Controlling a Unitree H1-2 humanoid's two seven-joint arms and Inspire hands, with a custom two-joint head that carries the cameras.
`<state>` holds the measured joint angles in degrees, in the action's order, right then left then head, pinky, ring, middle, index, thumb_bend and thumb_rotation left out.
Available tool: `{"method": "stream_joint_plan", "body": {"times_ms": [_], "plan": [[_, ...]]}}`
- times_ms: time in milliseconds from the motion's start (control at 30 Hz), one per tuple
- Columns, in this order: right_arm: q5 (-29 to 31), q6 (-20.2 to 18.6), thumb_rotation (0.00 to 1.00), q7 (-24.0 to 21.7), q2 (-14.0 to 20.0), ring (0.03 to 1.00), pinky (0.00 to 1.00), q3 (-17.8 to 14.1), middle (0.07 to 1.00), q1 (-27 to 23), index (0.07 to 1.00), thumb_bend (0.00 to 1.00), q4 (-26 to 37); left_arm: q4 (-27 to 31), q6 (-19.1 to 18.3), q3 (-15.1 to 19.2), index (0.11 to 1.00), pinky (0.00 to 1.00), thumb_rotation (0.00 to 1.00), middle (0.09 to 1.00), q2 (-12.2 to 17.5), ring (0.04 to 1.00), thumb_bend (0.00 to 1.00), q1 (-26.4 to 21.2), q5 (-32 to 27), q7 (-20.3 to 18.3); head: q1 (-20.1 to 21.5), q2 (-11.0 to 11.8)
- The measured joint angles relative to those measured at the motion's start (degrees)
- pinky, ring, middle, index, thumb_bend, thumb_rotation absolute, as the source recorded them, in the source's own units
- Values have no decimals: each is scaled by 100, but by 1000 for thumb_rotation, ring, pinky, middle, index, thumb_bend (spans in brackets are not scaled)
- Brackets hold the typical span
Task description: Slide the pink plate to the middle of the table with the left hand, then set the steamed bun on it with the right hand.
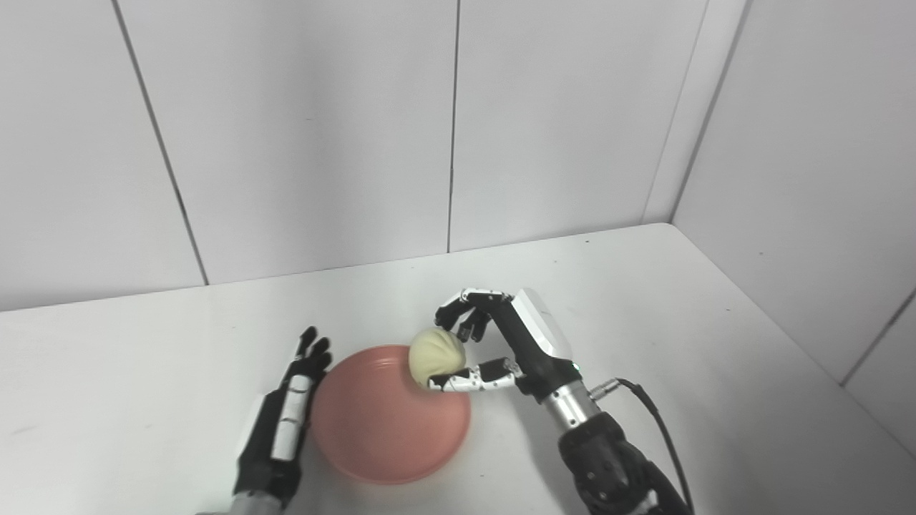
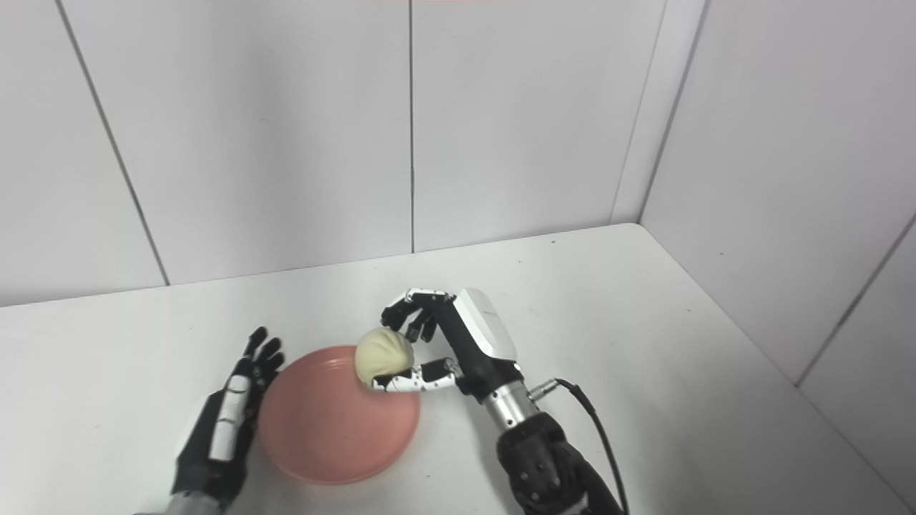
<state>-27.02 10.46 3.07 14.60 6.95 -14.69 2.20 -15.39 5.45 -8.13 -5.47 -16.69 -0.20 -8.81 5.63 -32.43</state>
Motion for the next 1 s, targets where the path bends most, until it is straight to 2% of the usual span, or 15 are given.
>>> {"method": "stream_joint_plan", "body": {"times_ms": [133, 300, 400, 600, 800, 833, 867, 900, 933, 1000], "plan": [[-2, 512, 0, 13, 27, 445, 423, 81, 512, 60, 485, 517, -523, -108, 22, -7, 958, 987, 1000, 966, -143, 974, 611, -45, 80, 109, -281, -9], [-150, 950, 0, 188, 71, 447, 438, 95, 508, 125, 490, 518, -915, -154, 33, -29, 949, 978, 1000, 961, -201, 968, 628, -63, 213, 230, -483, 17], [-229, 1175, 0, 284, 102, 447, 436, 95, 512, 119, 483, 518, -1021, -178, 34, -38, 944, 976, 1000, 962, -222, 969, 638, -65, 304, 278, -746, 53], [-533, 1362, 0, 576, 166, 445, 435, 127, 513, 4, 478, 518, -1242, -364, 179, -64, 946, 971, 1000, 966, -283, 969, 637, -137, 352, 354, -993, 88], [-601, 1407, 0, 1046, 429, 445, 473, 495, 528, -200, 490, 516, -1516, -547, 325, -75, 960, 990, 1000, 977, -340, 983, 620, -241, 364, 374, -1055, 193], [-580, 1407, 72, 1061, 443, 568, 507, 517, 631, -199, 494, 513, -1505, -550, 350, -75, 959, 985, 1000, 975, -342, 980, 625, -242, 361, 373, -1046, 202], [-558, 1407, 97, 1059, 458, 609, 518, 545, 666, -195, 496, 513, -1484, -551, 379, -76, 959, 984, 1000, 974, -342, 979, 627, -244, 362, 373, -1037, 211], [-518, 1407, 48, 1034, 471, 712, 616, 568, 757, -182, 687, 605, -1443, -553, 417, -79, 954, 975, 1000, 971, -342, 974, 638, -246, 368, 374, -1020, 228], [-464, 1406, 39, 955, 477, 730, 634, 571, 773, -120, 721, 622, -1337, -556, 441, -94, 953, 974, 1000, 970, -342, 973, 640, -252, 380, 377, -1020, 229], [-366, 1383, 98, 694, 462, 806, 710, 601, 841, 75, 806, 623, -1018, -555, 443, -105, 950, 975, 1000, 968, -342, 971, 631, -255, 392, 381, -993, 237]]}}
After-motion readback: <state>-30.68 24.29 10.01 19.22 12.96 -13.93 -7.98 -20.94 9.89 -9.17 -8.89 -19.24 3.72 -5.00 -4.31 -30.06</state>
